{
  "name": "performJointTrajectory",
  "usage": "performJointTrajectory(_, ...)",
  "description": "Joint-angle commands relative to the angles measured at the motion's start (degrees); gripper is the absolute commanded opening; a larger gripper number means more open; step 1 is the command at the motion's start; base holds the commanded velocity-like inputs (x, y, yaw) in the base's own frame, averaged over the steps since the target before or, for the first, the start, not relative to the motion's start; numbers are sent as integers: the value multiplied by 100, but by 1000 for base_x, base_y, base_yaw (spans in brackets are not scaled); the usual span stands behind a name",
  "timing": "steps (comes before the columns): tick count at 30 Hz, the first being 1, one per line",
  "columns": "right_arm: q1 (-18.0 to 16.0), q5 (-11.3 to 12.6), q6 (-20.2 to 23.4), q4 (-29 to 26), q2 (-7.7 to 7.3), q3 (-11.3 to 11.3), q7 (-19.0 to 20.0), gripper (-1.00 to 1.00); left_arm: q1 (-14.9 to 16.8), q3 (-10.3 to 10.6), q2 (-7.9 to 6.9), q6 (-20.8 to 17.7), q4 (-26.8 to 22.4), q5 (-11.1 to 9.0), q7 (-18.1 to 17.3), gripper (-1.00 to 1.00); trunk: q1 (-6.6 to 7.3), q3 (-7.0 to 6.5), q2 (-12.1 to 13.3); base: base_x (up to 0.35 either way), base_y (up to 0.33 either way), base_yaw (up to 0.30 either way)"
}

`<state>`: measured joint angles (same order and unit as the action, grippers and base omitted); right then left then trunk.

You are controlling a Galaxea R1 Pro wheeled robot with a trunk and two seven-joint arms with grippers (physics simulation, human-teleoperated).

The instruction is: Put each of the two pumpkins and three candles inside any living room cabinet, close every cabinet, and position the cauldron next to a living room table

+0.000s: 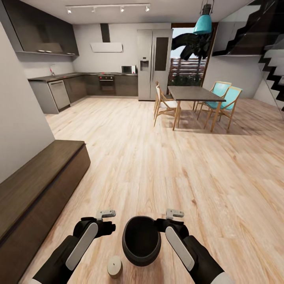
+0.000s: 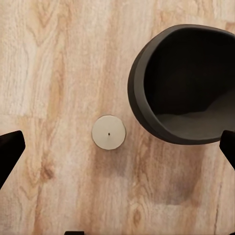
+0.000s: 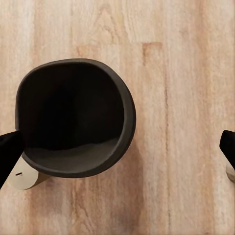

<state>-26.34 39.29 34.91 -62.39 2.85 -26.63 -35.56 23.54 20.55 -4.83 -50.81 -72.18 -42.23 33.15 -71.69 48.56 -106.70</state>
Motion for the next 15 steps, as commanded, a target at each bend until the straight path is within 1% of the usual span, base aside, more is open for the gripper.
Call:
performJointTrajectory(1, -4, 52, 7, -8, -3, -7, -56, 100, 5, 17, -1, -2, -6, -57, 60, 100, -22, 24, -44, 0, 0, 0)
performJointTrajectory(7, -2, 60, 7, 3, 16, 3, -55, 100, 7, 19, 8, 13, -6, -63, 39, 100, -154, 131, -285, 0, 0, 0)
performJointTrajectory(8, -2, 63, 7, 6, 18, 5, -52, 100, 7, 19, 5, 30, -6, -64, 30, 100, -176, 149, -325, 0, 0, 0)
performJointTrajectory(9, -5, 68, 7, 12, 20, 8, -46, 100, 5, 24, 4, 130, -6, -72, 18, 100, -198, 167, -365, 0, 0, 0)
performJointTrajectory(15, -4, 70, 7, 8, 20, 9, -39, 100, 4, 28, 6, 185, -6, -65, 6, 100, -330, 275, -606, 0, 0, 0)
